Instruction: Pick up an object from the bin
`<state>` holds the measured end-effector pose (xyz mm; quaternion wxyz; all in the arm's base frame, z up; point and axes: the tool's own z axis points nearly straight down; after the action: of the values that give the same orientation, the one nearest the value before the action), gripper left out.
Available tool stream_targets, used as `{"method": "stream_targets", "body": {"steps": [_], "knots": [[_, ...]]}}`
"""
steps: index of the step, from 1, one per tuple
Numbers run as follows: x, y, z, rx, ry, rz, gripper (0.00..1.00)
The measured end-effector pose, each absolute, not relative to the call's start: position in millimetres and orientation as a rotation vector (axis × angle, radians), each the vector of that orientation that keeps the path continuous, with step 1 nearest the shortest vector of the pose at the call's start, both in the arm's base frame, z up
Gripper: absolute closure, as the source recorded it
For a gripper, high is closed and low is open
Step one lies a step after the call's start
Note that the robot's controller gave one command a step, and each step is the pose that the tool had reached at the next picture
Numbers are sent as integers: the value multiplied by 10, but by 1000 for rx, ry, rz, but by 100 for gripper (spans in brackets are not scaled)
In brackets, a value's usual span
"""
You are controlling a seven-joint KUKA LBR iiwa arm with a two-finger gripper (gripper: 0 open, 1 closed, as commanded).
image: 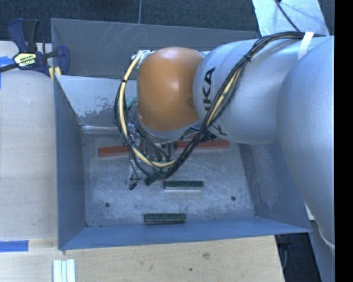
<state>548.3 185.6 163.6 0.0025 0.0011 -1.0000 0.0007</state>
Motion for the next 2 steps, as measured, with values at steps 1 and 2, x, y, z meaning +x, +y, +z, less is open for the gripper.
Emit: {"method": "stream_targets", "body": {"steps": [1,2], "knots": [[6068,1957,684,344,-3124,0,0],[6082,1963,728,340,-3129,-4,100]]}}
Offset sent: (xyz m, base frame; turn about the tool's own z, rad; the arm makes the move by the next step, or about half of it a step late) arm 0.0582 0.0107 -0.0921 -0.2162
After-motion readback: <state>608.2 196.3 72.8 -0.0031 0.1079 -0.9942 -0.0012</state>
